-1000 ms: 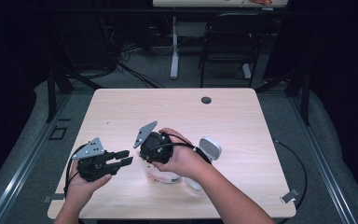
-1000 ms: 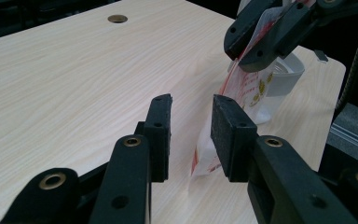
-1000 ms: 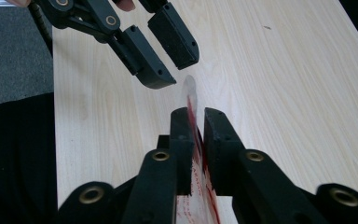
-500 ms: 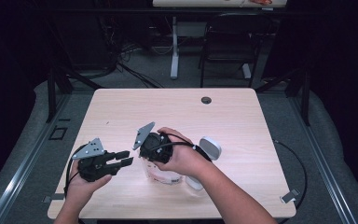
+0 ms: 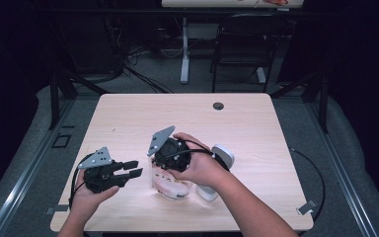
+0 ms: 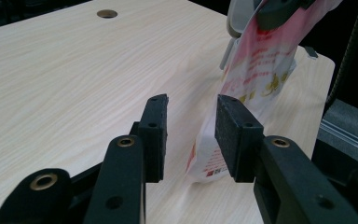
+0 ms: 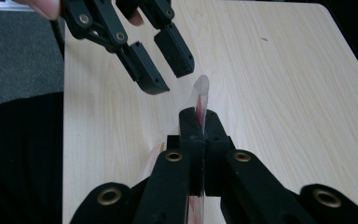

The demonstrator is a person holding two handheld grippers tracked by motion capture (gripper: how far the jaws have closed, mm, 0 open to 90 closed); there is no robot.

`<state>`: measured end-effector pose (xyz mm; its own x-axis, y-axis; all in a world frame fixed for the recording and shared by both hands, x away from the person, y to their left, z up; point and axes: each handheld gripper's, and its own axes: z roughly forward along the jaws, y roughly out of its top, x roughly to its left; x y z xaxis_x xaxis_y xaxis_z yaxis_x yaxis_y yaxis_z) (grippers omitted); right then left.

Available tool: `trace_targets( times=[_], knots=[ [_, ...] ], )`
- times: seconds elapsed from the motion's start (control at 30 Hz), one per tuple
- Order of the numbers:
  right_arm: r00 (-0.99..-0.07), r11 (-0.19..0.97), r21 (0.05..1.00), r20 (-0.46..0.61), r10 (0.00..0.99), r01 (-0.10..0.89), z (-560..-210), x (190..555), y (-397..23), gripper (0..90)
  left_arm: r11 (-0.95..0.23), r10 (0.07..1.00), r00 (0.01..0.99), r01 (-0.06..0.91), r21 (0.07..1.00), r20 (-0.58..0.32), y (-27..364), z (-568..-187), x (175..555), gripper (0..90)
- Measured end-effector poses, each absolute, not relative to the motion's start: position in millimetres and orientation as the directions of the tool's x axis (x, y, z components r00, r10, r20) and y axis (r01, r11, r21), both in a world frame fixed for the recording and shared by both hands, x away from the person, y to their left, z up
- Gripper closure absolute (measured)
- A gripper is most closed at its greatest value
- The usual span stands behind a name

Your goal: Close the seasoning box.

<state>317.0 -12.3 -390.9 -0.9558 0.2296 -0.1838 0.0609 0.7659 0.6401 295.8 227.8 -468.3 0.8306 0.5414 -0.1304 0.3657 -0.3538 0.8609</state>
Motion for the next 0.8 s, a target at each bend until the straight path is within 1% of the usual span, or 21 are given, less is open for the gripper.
trace_targets(
  times=[0.2, 0.3, 0.43, 0.63, 0.8],
  knots=[
    [-0.958, 0.746, 0.663, -0.169, 0.233, 0.064, -385, 315, -20, 90.0, -0.393, 0.543, 0.831, 0.381, 0.837, -0.124, 223, -476, 299, 60.9],
    [-0.957, 0.74, 0.67, -0.167, 0.237, 0.066, -383, 315, -23, 90.0, -0.399, 0.538, 0.833, 0.385, 0.832, -0.128, 221, -479, 300, 59.2],
    [-0.956, 0.732, 0.678, -0.166, 0.241, 0.066, -379, 314, -27, 90.0, -0.378, 0.513, 0.844, 0.386, 0.841, -0.157, 221, -485, 302, 56.9],
    [-0.957, 0.722, 0.69, -0.172, 0.235, 0.053, -370, 312, -33, 90.0, -0.396, 0.5, 0.853, 0.378, 0.837, -0.149, 217, -492, 303, 51.0],
    [-0.956, 0.715, 0.698, -0.183, 0.231, 0.039, -362, 309, -36, 90.0, -0.429, 0.472, 0.87, 0.37, 0.824, -0.146, 212, -498, 303, 51.0]
  ],
)
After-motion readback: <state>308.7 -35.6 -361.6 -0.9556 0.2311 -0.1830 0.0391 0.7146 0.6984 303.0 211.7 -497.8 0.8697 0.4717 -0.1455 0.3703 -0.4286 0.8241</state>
